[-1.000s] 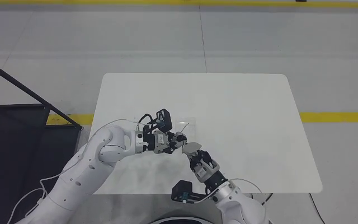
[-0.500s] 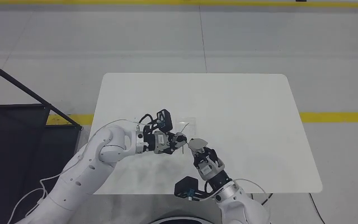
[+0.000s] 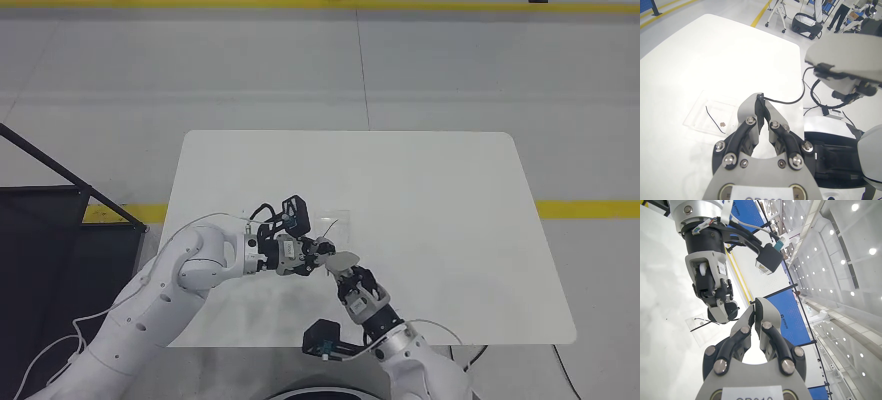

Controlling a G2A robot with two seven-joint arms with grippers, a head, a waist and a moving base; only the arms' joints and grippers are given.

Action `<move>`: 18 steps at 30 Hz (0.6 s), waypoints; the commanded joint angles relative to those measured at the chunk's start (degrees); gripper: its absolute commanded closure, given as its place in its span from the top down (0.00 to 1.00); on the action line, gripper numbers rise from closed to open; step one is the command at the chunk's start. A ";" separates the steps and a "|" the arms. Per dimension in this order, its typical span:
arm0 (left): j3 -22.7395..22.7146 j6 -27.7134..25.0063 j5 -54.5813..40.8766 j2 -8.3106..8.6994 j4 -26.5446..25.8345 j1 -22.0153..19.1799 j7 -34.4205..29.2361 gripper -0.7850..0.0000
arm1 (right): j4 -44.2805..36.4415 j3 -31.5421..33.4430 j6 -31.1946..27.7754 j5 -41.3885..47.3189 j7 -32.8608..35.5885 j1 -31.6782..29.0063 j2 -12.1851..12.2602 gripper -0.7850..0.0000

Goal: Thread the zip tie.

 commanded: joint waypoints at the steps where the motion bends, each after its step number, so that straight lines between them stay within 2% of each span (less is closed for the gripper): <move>1: -0.12 -0.24 -0.27 0.03 0.13 0.03 0.02 0.00 | 0.14 -0.50 -0.58 -0.85 0.92 0.35 -0.09 0.00; 7: -0.36 -0.84 -0.92 0.09 0.47 0.02 -0.08 0.00 | -0.07 -1.14 -0.86 -1.57 2.74 0.77 -0.34 0.00; 18: 0.12 -1.41 -1.96 0.04 1.20 -0.43 -1.12 0.00 | -0.60 -0.12 5.98 1.97 0.79 -0.74 -0.52 0.00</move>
